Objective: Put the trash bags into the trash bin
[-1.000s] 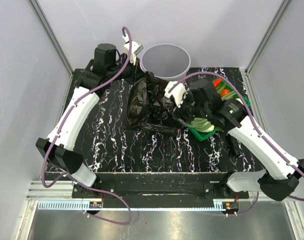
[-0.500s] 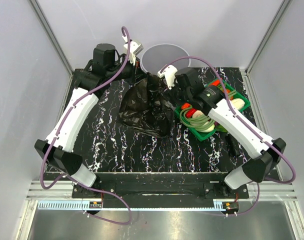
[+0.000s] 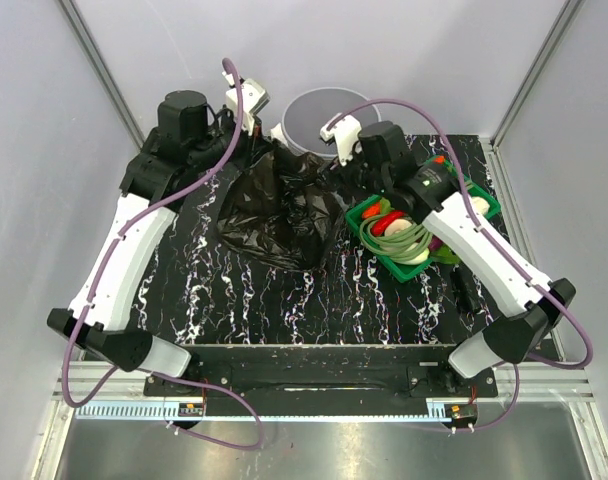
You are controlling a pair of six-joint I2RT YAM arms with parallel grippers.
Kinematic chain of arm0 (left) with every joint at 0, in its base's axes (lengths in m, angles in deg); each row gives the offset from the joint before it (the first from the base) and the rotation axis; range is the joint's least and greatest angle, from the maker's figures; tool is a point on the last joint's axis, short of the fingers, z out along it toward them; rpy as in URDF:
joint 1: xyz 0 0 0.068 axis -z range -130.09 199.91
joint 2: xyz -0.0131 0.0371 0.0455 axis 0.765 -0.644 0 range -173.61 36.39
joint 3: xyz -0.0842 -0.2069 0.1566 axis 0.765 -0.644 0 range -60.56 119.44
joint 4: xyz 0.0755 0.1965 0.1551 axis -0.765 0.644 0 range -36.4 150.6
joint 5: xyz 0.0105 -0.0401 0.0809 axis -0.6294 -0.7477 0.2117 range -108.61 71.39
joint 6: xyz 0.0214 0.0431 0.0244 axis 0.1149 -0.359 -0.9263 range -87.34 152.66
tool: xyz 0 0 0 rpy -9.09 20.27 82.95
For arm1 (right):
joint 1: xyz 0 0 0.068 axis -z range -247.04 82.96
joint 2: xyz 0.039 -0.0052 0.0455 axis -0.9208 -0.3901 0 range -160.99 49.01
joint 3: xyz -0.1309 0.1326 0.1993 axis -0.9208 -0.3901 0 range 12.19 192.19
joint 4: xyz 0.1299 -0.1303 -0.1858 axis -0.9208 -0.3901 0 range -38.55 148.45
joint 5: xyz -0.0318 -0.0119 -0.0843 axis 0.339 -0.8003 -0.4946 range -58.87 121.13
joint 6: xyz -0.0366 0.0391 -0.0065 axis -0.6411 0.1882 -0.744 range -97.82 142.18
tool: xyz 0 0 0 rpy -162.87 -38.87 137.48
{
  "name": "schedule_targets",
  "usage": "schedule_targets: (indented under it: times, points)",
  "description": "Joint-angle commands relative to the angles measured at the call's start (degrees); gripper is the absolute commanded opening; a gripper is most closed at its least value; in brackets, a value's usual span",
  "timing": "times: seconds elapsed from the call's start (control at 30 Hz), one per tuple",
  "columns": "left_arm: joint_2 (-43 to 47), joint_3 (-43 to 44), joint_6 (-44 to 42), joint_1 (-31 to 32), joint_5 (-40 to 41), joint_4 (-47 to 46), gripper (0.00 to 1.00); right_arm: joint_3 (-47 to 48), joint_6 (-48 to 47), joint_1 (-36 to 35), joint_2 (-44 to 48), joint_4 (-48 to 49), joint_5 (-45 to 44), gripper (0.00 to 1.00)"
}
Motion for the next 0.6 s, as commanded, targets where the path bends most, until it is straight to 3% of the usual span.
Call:
schedule_targets:
  times: [0.0,0.27,0.47,0.57]
  points:
    - [3.8,2.6,-5.4,-0.8,7.2,3.5,0.00,7.1,-2.4,1.3,3.3,-0.7,2.6,0.84]
    - [5.3,4.9,-10.4,-1.7,15.7,7.0,0.00,16.2,-6.3,4.7,-2.6,-1.1,6.6,0.87]
    - [5.3,4.2,-11.9,-2.5,20.1,7.0,0.00,22.4,-6.8,5.5,-5.9,-8.6,23.8,0.86]
    - [4.5,4.2,-12.7,-2.8,20.6,6.5,0.00,21.0,-5.5,5.5,-5.5,-9.2,27.8,0.79]
